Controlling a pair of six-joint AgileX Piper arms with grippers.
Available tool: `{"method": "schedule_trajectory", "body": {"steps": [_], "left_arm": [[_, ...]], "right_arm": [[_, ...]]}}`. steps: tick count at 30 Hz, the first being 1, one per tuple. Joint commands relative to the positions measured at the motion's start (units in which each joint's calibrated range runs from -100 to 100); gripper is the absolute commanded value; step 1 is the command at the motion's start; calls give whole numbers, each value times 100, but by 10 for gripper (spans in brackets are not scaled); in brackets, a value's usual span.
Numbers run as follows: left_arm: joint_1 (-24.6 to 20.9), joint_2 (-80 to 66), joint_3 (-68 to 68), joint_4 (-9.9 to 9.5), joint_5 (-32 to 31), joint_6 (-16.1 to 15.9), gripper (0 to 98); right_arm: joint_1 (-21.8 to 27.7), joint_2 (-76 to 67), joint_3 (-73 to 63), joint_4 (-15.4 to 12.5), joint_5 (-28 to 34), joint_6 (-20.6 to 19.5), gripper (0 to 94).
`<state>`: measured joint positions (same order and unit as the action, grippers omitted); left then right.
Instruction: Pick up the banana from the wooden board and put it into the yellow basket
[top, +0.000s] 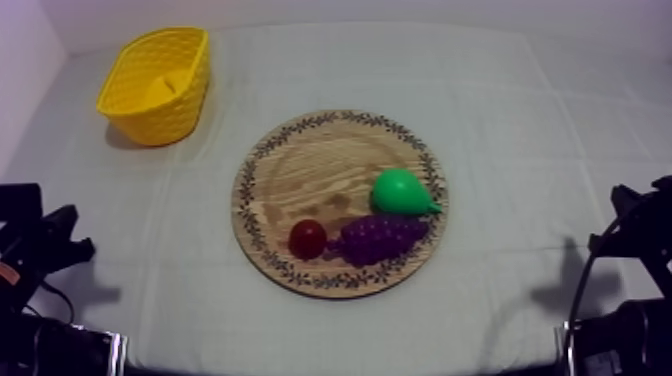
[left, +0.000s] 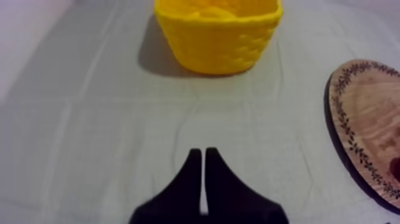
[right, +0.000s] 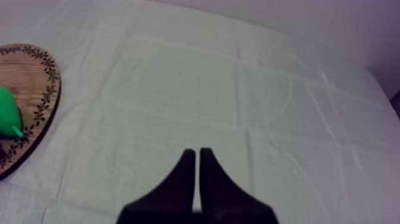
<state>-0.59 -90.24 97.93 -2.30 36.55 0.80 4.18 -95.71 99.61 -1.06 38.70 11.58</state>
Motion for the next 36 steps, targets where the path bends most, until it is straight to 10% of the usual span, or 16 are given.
{"method": "schedule_trajectory", "body": {"steps": [1, 7, 15, 36], "left_arm": [[22, -319, -10, -2, 131, -28, 1], [197, -667, -14, -6, 205, -23, 1], [376, -958, 167, 6, -351, 1263, 1], [388, -976, 184, 8, -413, 985, 1]], "right_arm": [[3, -5, 5, 1, 1, 2, 4], [3, -5, 5, 1, 1, 2, 4], [3, -5, 5, 1, 1, -1, 4], [3, -5, 5, 1, 1, 0, 4]]}}
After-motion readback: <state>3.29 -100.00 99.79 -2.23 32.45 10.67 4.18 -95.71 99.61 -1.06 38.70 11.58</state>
